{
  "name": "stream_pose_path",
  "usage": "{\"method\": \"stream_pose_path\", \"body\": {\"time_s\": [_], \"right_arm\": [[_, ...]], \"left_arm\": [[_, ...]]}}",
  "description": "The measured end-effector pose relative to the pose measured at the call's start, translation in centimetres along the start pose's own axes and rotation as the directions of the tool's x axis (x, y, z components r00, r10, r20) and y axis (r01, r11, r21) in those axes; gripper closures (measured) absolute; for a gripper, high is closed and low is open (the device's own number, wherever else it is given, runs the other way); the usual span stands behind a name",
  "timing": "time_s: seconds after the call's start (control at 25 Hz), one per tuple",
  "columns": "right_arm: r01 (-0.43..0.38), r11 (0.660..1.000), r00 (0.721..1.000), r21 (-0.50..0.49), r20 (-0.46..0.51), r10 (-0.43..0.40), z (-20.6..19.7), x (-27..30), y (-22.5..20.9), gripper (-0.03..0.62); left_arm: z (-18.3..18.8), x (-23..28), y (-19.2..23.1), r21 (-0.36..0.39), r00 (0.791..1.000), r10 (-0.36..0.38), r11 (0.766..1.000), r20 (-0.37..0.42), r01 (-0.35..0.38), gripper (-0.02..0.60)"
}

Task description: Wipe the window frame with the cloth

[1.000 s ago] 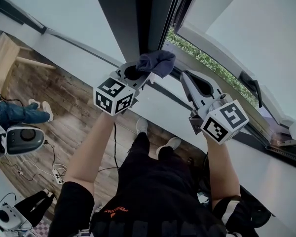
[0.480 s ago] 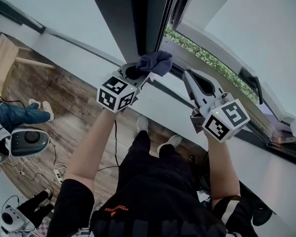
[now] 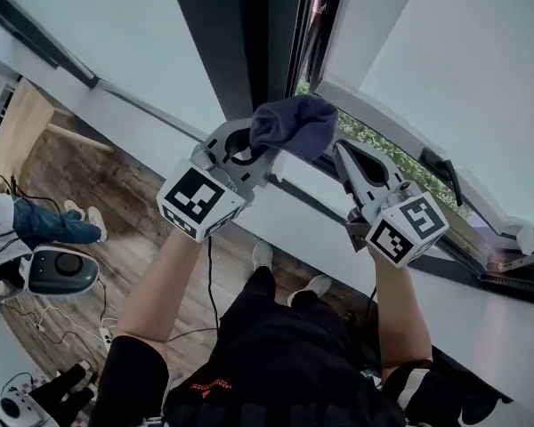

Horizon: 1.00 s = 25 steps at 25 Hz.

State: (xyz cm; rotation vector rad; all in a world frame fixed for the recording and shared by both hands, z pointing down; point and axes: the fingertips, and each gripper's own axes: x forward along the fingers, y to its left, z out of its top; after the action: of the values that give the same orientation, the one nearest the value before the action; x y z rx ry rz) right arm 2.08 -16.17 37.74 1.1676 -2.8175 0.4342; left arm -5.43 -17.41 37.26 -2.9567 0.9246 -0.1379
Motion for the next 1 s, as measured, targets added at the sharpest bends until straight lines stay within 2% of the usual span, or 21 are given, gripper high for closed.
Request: {"method": "stream_pose_path", "body": {"time_s": [0.24, 0.48, 1.0], "right_arm": [[-0.024, 0.999, 0.998, -0.047, 0.065, 0.028, 3.9, -0.9, 2.1, 0.592], [-0.055, 0.996, 0.988, -0.069, 0.143, 0.064, 8.1, -2.2, 3.9, 0.592], [-0.079, 0.993, 0.969, -0.092, 0.225, 0.098, 11.8, -4.1, 5.1, 0.592]], "left_arm": [[7.5, -0.9, 1.3, 0.060, 0.996, 0.038, 0.997, 0.086, -0.043, 0.529], [13.4, -1.4, 1.6, 0.072, 0.988, 0.045, 0.996, 0.148, -0.056, 0.529], [23.4, -0.8, 2.9, 0.103, 0.978, 0.070, 0.990, 0.199, -0.092, 0.529]]}}
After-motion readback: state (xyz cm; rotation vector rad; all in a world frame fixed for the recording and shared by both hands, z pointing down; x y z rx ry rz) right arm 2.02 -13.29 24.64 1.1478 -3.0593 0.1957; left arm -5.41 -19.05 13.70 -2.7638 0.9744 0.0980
